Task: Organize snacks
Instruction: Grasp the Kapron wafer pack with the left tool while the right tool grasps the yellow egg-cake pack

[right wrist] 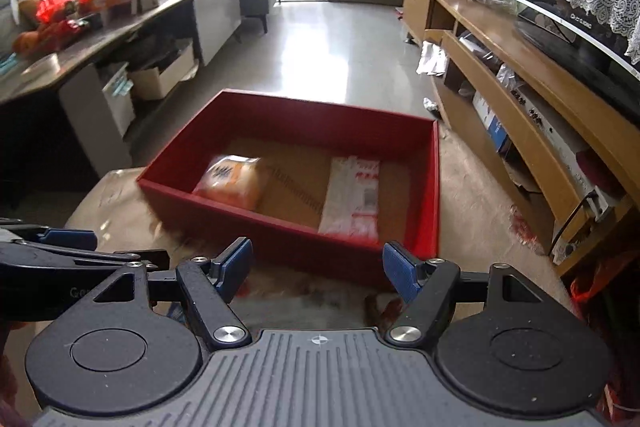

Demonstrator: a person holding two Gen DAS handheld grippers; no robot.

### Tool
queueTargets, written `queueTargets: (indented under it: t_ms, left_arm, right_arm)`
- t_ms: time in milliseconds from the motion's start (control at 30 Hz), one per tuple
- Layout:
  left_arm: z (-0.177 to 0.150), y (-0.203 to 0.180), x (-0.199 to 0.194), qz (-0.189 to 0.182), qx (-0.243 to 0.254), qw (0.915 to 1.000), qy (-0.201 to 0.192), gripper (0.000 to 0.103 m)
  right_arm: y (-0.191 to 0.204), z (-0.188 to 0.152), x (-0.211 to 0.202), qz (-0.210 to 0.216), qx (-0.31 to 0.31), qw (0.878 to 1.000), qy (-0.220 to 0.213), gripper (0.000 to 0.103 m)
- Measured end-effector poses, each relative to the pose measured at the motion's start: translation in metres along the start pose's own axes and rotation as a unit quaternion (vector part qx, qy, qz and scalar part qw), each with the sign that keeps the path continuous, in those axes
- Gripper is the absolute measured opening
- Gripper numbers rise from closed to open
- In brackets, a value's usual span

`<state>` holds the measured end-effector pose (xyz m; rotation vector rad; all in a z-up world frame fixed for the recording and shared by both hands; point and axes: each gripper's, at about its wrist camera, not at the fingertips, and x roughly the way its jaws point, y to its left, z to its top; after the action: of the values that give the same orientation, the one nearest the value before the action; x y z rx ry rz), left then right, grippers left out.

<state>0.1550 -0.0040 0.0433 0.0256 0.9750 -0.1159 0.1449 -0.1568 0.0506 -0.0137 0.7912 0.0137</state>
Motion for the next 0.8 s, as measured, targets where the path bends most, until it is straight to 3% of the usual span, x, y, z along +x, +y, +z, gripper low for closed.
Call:
queueTargets:
  t_ms: [400, 800]
  left_arm:
    - [-0.056, 0.034, 0.012, -0.012, -0.064, 0.9955, 0.07, 0.065]
    - [-0.065, 0.031, 0.052, 0.017, -0.114, 0.9876, 0.106, 0.065]
  right_arm:
    - [0.027, -0.033, -0.001, 0.038, -0.014, 0.998, 0.058, 0.081]
    - [0.004, -0.039, 0.001, 0.024, -0.004, 0.997, 0.067, 0.083]
